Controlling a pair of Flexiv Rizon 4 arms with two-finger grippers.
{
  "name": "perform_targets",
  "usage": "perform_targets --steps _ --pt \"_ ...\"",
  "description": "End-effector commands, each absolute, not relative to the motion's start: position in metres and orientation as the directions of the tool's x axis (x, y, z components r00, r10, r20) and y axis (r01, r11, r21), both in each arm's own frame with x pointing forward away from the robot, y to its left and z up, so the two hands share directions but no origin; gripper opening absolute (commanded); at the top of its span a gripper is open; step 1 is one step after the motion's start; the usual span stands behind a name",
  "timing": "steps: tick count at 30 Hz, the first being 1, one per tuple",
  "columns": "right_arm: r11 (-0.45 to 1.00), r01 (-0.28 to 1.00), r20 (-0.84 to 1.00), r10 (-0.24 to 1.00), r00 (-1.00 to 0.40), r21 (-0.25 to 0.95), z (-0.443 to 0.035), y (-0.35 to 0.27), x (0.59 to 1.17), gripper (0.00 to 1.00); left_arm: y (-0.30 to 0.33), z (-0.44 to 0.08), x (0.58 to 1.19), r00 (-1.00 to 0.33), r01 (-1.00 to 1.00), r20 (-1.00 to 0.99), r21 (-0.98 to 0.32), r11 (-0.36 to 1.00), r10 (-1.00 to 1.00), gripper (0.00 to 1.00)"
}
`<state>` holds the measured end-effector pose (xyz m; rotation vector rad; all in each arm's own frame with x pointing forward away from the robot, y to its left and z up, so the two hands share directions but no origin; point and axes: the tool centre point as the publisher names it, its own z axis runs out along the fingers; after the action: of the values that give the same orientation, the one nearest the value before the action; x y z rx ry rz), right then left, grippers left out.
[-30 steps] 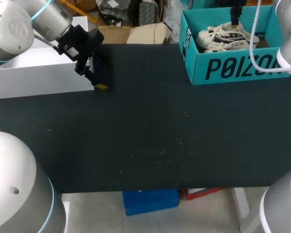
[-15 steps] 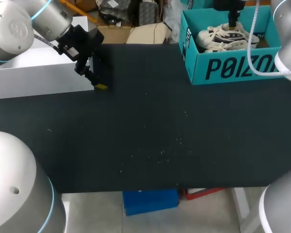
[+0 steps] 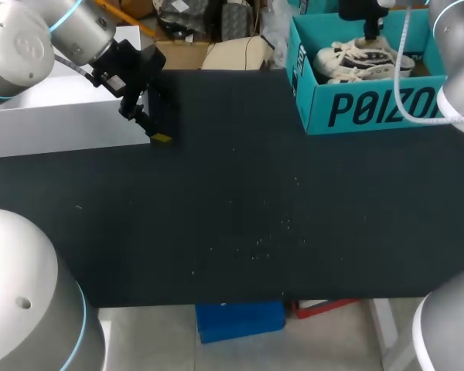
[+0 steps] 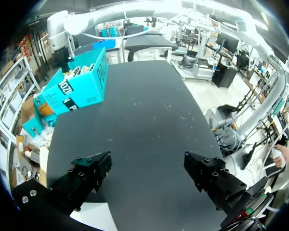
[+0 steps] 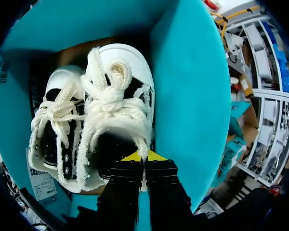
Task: Take the shoe out of the shoebox, open the shoe tongue, remove and reinsert the insole, then place the shoe into the shoebox
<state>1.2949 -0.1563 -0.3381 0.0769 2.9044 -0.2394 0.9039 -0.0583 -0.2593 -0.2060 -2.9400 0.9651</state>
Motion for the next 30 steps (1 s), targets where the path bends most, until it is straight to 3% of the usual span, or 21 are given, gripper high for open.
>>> perform_targets --steps 1,16,30 --pt "0.985 0.064 -0.056 0.055 -0.997 -0.161 -0.331 -0.161 1.309 0.00 -0.058 -0.260 0.904 -0.990 0.113 -0.004 -0.590 0.799 0.137 1.00" --pt "0.982 0.051 -0.058 0.041 -0.998 -0.182 -0.319 -0.165 1.309 0.00 -0.058 -0.260 0.904 -0.990 0.113 -0.004 -0.590 0.799 0.137 1.00" --pt "0.970 0.115 -0.038 0.110 -0.993 -0.215 -0.333 -0.166 1.312 0.00 -0.058 -0.260 0.904 -0.990 0.113 -0.004 -0.590 0.799 0.137 1.00"
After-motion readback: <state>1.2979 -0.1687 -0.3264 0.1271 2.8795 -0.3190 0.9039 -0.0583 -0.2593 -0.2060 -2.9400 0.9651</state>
